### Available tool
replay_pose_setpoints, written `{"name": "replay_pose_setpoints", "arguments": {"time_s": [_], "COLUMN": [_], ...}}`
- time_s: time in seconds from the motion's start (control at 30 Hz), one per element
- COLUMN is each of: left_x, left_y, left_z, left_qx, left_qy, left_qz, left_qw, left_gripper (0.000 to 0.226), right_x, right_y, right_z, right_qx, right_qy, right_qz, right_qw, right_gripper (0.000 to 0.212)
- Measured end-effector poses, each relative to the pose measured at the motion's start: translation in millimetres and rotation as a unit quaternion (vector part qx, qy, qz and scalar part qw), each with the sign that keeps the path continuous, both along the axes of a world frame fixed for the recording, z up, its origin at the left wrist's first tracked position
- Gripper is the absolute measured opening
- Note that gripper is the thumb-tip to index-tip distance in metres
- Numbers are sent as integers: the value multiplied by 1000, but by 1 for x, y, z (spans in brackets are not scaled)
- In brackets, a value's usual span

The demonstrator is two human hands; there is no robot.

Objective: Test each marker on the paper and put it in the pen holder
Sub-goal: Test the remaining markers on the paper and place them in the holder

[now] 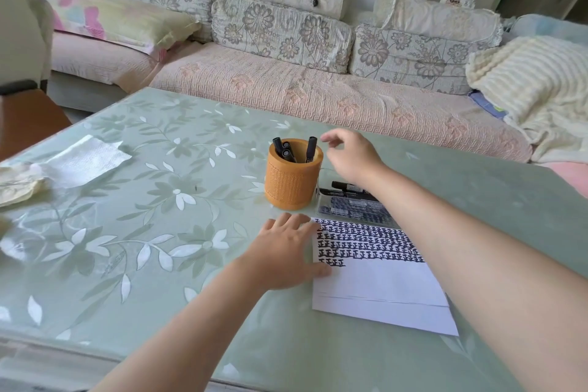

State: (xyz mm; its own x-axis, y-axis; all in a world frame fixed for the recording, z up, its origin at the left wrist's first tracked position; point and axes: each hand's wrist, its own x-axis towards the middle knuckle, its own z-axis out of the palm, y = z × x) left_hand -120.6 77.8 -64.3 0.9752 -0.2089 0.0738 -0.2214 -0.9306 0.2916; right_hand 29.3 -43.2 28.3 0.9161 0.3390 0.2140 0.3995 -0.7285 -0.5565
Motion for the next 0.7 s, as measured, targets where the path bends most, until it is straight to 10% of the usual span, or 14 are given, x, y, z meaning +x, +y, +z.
{"name": "replay_pose_setpoints", "arguments": {"time_s": [0.33,0.7], "left_x": [-2,1], "left_y": [-5,-4], "left_z": [-5,-3], "left_qx": [24,27], "left_qy": [-4,10], "left_qz": [3,-1], "left_qw": [1000,1000], "left_gripper": [85,86], "right_x": [9,1], "right_y": [-61,-53], "right_z": [-28,-27], "right_qx": [-293,-268], "right_qy": [-20,-117], "right_qz": [10,53], "right_qw": [956,955], "right_gripper": [30,23]}}
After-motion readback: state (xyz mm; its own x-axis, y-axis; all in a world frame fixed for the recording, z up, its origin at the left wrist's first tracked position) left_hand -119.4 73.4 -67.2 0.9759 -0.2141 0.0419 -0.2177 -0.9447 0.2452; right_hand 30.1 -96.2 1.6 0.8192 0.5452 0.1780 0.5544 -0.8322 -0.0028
